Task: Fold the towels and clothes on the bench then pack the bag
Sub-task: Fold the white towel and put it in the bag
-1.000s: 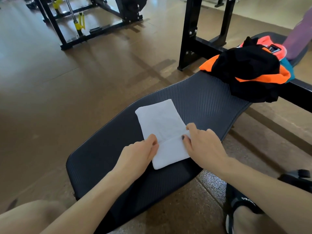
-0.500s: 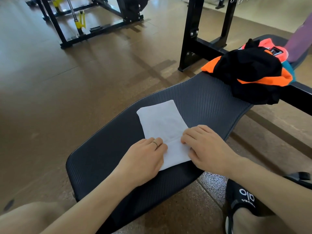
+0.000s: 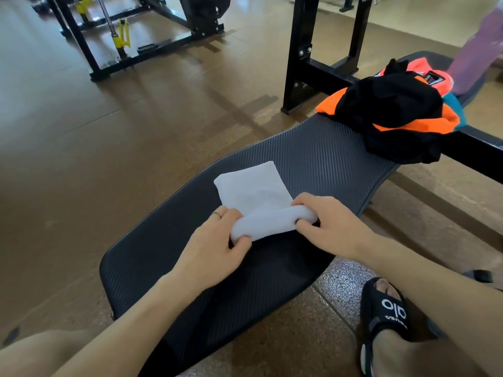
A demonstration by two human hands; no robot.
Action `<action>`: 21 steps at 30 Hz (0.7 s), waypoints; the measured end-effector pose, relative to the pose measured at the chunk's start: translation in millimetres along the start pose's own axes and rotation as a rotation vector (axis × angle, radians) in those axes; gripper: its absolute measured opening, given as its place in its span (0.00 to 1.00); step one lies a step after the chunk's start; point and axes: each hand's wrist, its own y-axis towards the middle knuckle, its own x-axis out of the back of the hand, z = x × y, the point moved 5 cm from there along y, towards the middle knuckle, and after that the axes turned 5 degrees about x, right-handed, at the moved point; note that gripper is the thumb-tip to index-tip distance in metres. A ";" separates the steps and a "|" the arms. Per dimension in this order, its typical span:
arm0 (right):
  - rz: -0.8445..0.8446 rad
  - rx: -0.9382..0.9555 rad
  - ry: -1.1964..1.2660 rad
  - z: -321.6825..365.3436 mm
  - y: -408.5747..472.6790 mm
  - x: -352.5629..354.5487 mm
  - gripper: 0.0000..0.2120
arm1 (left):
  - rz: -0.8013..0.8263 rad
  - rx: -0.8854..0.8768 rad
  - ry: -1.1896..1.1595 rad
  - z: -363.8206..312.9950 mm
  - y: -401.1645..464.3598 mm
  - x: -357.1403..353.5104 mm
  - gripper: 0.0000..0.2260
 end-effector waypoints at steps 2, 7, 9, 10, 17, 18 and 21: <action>-0.013 -0.094 0.096 -3.6 3.9 0.3 0.04 | -0.006 0.049 -0.050 3.9 4.0 2.7 0.05; 0.012 -0.270 0.202 -9.8 17.9 -3.5 0.09 | 0.015 0.219 -0.245 20.8 12.0 2.5 0.06; 0.007 -0.301 0.182 -12.2 22.6 -5.8 0.12 | 0.021 0.261 -0.273 25.7 16.7 0.8 0.06; 0.002 -0.311 0.174 -13.3 24.7 -6.8 0.13 | 0.022 0.281 -0.280 27.8 18.7 0.0 0.05; -0.012 -0.330 0.045 -12.8 35.6 -11.8 0.13 | -0.040 0.296 -0.174 29.4 29.0 -2.2 0.05; -0.024 -0.321 0.015 -12.1 36.9 -11.9 0.13 | -0.060 0.277 -0.118 26.6 29.3 -1.2 0.06; -0.149 -0.125 -0.187 -3.4 40.7 -6.4 0.14 | -0.151 0.111 0.201 13.9 30.7 5.1 0.07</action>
